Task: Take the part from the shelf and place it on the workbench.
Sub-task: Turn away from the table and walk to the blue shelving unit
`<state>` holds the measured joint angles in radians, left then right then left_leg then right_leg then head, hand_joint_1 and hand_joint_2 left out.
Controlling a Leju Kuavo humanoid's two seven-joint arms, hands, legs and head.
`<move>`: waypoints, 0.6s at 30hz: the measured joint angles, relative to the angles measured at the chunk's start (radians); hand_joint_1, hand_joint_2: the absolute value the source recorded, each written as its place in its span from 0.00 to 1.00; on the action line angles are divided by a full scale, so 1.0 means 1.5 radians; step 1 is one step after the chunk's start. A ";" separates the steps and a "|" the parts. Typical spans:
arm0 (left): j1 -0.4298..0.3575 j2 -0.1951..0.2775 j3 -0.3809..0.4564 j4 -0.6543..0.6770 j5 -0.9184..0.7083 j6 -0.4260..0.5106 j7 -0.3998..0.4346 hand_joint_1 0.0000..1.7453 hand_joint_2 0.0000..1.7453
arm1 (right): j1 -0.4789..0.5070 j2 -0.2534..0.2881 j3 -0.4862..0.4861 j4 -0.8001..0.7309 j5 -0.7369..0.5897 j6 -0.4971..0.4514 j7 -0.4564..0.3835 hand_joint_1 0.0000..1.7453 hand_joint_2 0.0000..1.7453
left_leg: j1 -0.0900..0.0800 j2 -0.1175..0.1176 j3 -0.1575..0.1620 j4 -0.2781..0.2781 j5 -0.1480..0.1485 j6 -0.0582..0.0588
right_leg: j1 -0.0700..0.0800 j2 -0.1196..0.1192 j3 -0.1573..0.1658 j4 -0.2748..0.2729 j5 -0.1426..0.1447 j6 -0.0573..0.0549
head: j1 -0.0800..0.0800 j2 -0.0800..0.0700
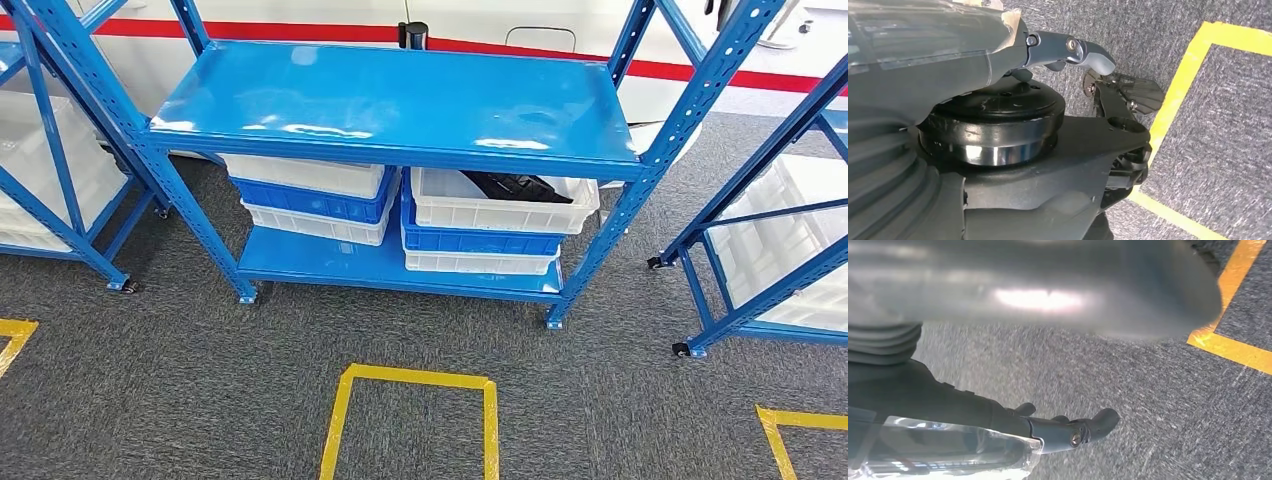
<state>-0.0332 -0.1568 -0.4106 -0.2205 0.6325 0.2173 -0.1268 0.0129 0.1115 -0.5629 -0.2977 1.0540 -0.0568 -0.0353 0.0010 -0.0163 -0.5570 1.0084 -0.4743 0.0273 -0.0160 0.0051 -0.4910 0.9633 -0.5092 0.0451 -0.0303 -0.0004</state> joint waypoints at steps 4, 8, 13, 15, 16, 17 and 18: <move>0.017 0.005 0.025 -0.011 -0.046 -0.016 0.008 0.00 0.75 | 0.010 -0.008 0.035 -0.005 -0.076 0.003 0.003 0.00 0.00 | 0.000 0.000 0.000 0.000 0.000 0.000 | 0.000 0.000 0.000 0.000 0.000 0.000 | 0.000 0.000; 0.033 0.013 0.051 -0.021 -0.091 -0.031 0.017 0.00 1.00 | 0.019 -0.016 0.072 -0.009 -0.150 0.006 0.005 0.00 0.00 | 0.000 0.000 0.000 0.000 0.000 0.000 | 0.000 0.000 -0.001 0.000 0.000 0.000 | 0.000 0.000; 0.051 0.026 0.089 -0.036 -0.153 -0.052 0.029 0.00 1.00 | 0.031 -0.027 0.124 -0.017 -0.254 0.013 0.008 0.00 0.00 | 0.001 0.000 0.000 0.000 0.000 0.000 | 0.000 0.000 -0.001 0.000 0.000 0.000 | 0.000 0.000; 0.058 0.032 0.104 -0.042 -0.177 -0.060 0.033 0.00 1.00 | 0.037 -0.031 0.144 -0.020 -0.294 0.014 0.010 0.00 0.00 | 0.001 0.000 0.000 0.000 0.000 0.000 | 0.000 0.000 -0.001 0.000 0.000 0.000 | 0.000 0.000; 0.062 0.035 0.111 -0.045 -0.189 -0.064 0.036 0.00 1.00 | 0.039 -0.033 0.155 -0.021 -0.314 0.015 0.011 0.00 0.00 | 0.001 0.000 0.000 0.000 0.000 0.000 | 0.000 0.000 -0.001 0.000 0.000 0.000 | 0.000 0.000; 0.065 0.038 0.119 -0.048 -0.200 -0.068 0.038 0.00 1.00 | 0.042 -0.035 0.165 -0.023 -0.334 0.015 0.011 0.00 0.00 | 0.001 0.000 0.000 0.000 0.000 0.000 | 0.000 0.000 -0.001 0.000 0.000 0.000 | 0.000 0.000; 0.068 0.041 0.127 -0.051 -0.212 -0.072 0.040 0.00 1.00 | 0.045 -0.037 0.176 -0.024 -0.354 0.016 0.011 0.00 0.00 | 0.001 0.000 0.000 0.000 0.000 0.000 | 0.000 0.000 -0.001 0.000 0.000 0.000 | 0.000 0.000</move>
<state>0.0695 -0.0956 -0.2207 -0.2973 0.3140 0.1094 -0.0666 0.0800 0.0553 -0.2995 -0.3343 0.5223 -0.0332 -0.0181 0.0020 -0.0157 -0.5563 1.0082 -0.4746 0.0273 -0.0162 0.0052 -0.4926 0.9632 -0.5096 0.0446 -0.0301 -0.0004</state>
